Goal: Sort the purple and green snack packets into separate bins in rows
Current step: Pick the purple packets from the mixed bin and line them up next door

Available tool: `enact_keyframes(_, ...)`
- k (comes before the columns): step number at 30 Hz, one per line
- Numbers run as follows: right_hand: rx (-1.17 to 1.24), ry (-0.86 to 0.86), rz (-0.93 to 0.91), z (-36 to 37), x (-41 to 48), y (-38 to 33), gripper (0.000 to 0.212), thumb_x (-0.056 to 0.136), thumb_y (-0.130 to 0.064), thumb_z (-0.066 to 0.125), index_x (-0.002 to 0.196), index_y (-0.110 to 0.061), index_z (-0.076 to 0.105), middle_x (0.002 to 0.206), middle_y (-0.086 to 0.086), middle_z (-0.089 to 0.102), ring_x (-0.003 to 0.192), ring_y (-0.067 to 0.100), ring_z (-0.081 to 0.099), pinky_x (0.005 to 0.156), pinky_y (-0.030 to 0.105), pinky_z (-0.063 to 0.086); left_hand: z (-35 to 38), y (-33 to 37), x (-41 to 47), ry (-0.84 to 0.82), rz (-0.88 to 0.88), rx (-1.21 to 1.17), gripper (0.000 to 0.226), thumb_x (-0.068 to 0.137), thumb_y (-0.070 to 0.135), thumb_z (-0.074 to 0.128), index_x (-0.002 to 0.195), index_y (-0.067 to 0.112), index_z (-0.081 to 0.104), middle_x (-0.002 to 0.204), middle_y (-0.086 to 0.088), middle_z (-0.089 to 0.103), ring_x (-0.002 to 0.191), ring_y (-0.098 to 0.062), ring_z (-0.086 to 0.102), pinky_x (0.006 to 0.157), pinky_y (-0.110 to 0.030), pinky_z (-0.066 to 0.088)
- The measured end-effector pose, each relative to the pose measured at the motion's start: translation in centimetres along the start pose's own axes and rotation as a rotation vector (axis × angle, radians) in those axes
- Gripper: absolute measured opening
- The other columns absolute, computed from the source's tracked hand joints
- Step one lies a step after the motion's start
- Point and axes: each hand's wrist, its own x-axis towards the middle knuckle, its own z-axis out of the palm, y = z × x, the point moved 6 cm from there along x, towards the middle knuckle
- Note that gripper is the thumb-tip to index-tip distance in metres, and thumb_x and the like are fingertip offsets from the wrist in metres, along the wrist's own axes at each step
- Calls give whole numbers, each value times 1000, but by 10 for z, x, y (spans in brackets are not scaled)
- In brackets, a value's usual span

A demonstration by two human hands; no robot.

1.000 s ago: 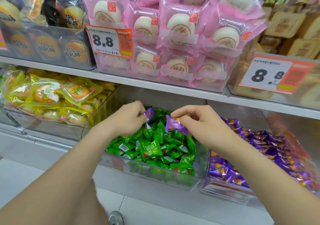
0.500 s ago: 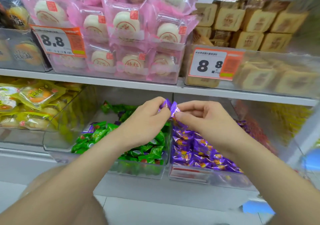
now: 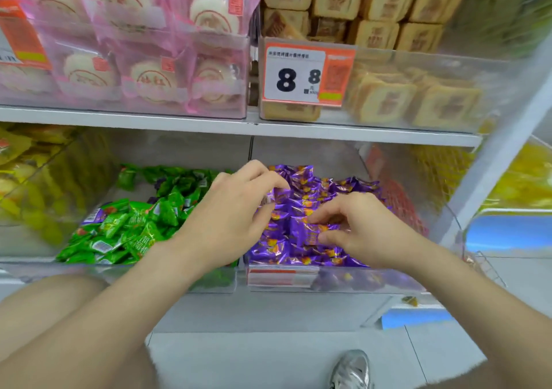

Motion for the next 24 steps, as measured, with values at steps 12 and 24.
enact_keyframes(12, -295, -32, -117, 27, 7, -16, 24, 94, -39, 75, 117, -34, 77, 111, -7, 58, 111, 16, 54, 85, 41, 51, 15, -13, -5, -69, -48, -39, 31, 94, 29, 76, 119, 40, 62, 109, 21, 68, 93, -9, 68, 98, -48, 49)
enact_keyframes(24, -144, 112, -111, 8, 5, -9, 21, 93, -24, 68, 112, -27, 75, 84, -13, 71, 70, 6, 60, 77, 30, 51, 12, -17, -9, -77, -98, -74, 33, 90, 47, 79, 118, 43, 63, 103, 23, 71, 103, -1, 64, 107, -48, 40)
